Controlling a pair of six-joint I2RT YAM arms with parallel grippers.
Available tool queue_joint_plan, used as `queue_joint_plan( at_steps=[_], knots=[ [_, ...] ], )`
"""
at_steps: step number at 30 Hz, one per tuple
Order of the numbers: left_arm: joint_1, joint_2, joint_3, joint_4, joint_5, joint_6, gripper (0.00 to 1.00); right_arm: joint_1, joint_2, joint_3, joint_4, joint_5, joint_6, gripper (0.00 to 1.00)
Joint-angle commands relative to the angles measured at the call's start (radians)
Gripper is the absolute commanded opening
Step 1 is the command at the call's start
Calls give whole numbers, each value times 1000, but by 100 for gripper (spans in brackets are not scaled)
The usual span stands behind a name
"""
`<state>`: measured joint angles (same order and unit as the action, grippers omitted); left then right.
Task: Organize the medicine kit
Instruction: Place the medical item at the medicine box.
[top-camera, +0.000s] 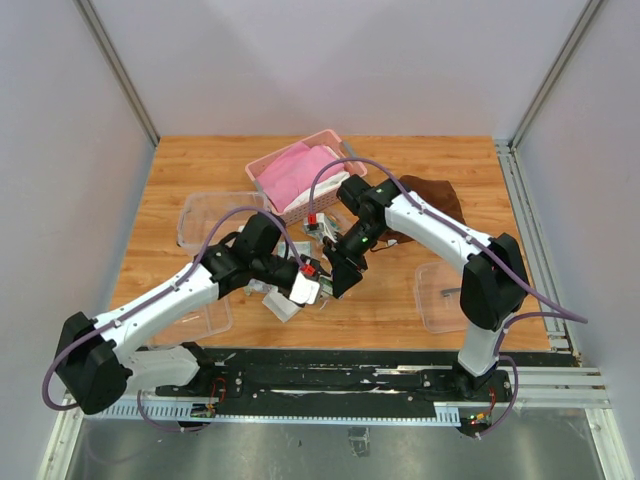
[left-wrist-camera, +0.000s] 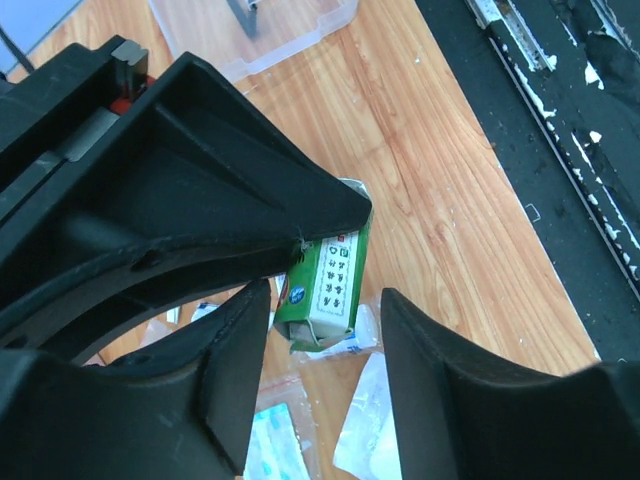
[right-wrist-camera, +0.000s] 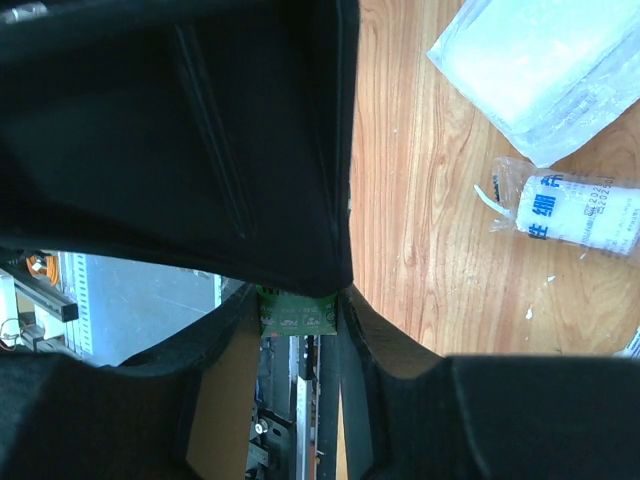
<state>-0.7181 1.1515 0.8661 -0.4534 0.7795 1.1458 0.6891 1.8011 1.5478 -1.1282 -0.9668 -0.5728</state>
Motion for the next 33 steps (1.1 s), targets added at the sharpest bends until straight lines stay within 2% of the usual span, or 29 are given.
queue_joint_plan(
  at_steps=[1,12,18,25,33],
  knots=[
    [-29,24,30,43,-36,-12,50,-13,9,22,-34,-40,-2,33],
    [-40,22,14,71,-66,-33,32,-15,23,17,-36,-34,-12,34],
    [-40,13,1,92,-112,-67,24,-34,18,23,-54,-38,-32,43],
    [-39,6,-26,107,-145,-74,23,-65,4,42,-89,-45,-59,59],
    [-37,-13,-41,116,-227,-101,23,-149,-27,65,-90,-42,-57,61]
  ],
)
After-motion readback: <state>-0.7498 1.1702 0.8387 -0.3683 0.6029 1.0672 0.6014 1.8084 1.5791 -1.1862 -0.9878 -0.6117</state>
